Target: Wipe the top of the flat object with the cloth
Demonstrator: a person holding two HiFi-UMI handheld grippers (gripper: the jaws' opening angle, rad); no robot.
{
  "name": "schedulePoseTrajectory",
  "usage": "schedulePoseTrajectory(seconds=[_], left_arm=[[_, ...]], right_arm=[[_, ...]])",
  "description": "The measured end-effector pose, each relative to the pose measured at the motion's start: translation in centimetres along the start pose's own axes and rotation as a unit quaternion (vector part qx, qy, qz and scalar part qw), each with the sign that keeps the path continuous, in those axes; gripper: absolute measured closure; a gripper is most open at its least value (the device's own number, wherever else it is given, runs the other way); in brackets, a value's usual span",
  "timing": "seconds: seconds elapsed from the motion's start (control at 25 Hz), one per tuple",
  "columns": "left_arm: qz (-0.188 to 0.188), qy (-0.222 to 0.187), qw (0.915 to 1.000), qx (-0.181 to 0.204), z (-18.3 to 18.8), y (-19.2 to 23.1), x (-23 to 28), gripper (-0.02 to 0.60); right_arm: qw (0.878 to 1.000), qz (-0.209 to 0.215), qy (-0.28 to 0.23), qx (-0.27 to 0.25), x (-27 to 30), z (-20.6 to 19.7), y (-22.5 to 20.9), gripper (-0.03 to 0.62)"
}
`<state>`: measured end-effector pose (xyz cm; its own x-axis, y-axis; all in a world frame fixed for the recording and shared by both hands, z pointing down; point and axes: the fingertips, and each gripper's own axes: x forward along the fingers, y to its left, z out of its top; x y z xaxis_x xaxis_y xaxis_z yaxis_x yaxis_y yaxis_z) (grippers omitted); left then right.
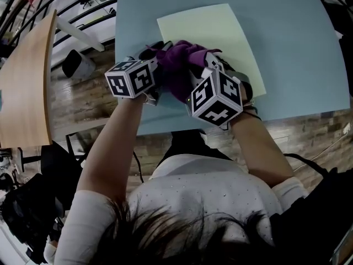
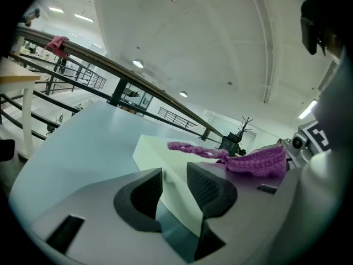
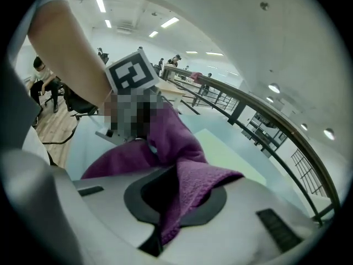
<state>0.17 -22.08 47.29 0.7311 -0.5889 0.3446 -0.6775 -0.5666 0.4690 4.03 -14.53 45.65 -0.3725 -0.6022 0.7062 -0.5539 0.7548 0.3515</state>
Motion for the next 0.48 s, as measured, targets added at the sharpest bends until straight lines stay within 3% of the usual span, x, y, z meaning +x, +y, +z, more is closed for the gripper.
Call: schedulePoseTrajectory(seconds=[0.48], left_arm=[[0.0, -0.003, 1.0, 0.0, 0.0, 0.0, -0.1, 0.442]], right_arm=[[0.993, -0.084, 0.038, 0.073, -2.4, -7.1, -7.7, 0.577]])
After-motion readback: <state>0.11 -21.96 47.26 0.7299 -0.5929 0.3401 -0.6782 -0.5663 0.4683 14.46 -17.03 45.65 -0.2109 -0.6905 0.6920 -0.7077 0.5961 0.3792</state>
